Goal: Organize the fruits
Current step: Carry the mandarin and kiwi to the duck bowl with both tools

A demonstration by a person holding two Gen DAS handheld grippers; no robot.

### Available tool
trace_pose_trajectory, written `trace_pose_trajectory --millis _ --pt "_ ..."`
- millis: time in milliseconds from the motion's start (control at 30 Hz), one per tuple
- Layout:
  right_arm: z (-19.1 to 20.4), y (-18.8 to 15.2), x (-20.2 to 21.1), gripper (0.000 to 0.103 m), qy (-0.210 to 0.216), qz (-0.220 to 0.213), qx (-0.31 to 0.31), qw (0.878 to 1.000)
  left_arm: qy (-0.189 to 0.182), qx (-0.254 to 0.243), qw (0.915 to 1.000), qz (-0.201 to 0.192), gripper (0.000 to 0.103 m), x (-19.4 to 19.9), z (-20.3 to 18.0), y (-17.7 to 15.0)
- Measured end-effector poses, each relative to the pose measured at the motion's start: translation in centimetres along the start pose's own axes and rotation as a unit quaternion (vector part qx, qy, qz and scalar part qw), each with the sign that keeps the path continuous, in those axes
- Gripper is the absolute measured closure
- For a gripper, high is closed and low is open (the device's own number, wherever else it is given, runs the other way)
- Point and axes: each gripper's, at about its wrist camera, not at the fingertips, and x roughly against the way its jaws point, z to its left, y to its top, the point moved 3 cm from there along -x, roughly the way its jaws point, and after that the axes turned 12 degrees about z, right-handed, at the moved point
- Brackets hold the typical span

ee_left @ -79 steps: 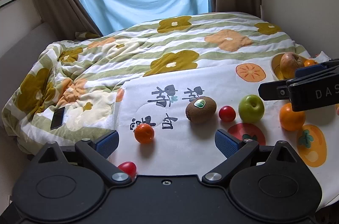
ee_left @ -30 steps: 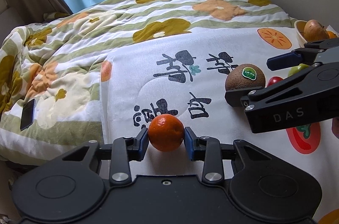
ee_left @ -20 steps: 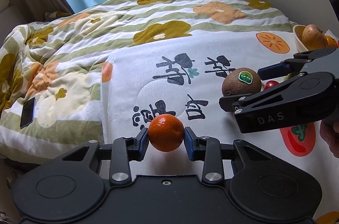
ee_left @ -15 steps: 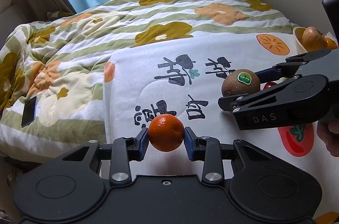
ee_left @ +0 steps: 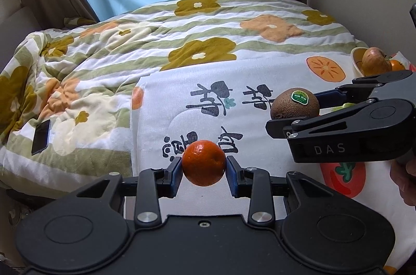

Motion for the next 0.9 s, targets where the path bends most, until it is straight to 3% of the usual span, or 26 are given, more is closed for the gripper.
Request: trace_pose_trajectory --millis 400,900 --pt "-3.1 -2.1 6.8 0.024 -0.01 -0.021 -0.028 0.999 -0.008 -0.001 0.9997 -0.021 0.064 4.2 -4.3 0.8" --pt "-14.7 -5.7 13.6 0.024 -0.059 -0.037 -0.089 0.994 -0.035 -0.036 0.9977 -0.044 0.064 6.7 -14.1 4.6"
